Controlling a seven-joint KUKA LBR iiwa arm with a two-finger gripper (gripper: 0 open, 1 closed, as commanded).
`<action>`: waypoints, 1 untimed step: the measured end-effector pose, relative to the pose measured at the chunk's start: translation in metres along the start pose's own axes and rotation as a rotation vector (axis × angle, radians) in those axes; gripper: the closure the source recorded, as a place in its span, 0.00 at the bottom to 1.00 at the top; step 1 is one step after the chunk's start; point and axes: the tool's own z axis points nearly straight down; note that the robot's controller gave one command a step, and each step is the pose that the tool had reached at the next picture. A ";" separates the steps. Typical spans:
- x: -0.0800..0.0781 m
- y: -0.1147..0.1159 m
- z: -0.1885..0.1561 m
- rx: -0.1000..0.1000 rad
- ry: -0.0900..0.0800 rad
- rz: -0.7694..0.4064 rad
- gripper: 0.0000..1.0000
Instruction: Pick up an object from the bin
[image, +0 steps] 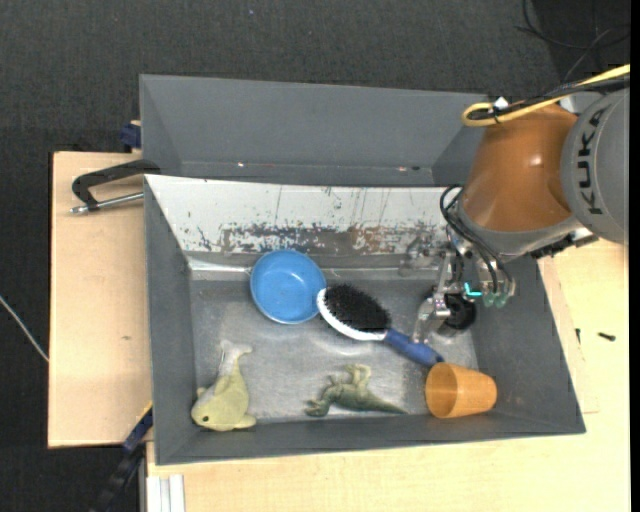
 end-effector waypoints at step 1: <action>0.010 0.050 0.086 0.000 -0.013 0.031 0.00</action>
Offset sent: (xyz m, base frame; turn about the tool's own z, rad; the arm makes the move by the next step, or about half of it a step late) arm -0.0127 0.0485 -0.0876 0.0313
